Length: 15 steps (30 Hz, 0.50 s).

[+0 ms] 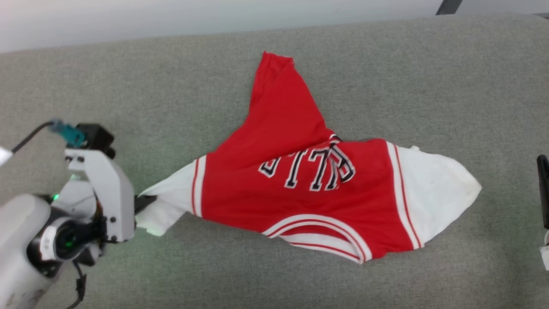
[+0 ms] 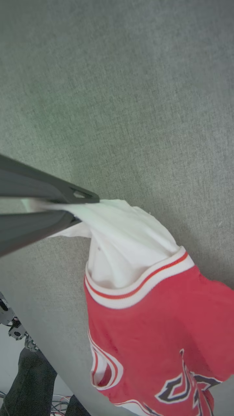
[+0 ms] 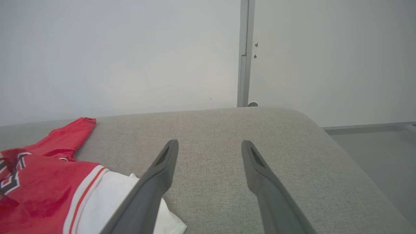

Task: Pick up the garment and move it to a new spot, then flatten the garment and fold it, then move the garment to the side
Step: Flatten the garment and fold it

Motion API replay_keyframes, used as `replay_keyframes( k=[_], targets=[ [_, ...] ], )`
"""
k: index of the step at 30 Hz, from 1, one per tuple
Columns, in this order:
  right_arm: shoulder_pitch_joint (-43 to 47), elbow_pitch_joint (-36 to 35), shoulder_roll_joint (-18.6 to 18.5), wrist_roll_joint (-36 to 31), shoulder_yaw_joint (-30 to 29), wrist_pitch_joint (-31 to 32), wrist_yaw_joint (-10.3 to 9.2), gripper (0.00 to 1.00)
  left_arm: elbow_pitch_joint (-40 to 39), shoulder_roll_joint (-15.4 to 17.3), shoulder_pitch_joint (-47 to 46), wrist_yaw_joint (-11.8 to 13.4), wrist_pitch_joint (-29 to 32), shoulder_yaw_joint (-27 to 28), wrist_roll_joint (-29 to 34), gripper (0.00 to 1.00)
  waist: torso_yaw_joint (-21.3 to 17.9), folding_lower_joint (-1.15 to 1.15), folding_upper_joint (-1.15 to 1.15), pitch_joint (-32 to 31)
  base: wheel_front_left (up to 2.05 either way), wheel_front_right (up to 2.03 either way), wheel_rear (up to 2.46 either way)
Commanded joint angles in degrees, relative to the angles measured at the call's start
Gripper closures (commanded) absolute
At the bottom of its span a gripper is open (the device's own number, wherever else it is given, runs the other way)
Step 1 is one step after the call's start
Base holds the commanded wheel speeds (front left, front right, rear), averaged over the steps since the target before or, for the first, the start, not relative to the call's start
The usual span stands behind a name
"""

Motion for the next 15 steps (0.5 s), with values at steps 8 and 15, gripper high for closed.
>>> replay_keyframes(
  k=[8,15],
  targets=[
    [-1.3,-0.5,-1.8,-0.5,2.0,1.3,-0.08,0.00,7.4,0.4,2.9,2.8,-6.5,-0.7,4.6,1.00,0.2,0.00,0.00,0.2,0.00,0.00,0.00],
    [-1.6,-1.4,-2.9,-0.9,3.5,2.7,-0.08,0.00,14.4,-2.5,1.6,1.3,-11.7,-1.6,8.2,0.67,1.3,0.00,0.00,-0.8,0.00,0.00,0.00]
  ],
)
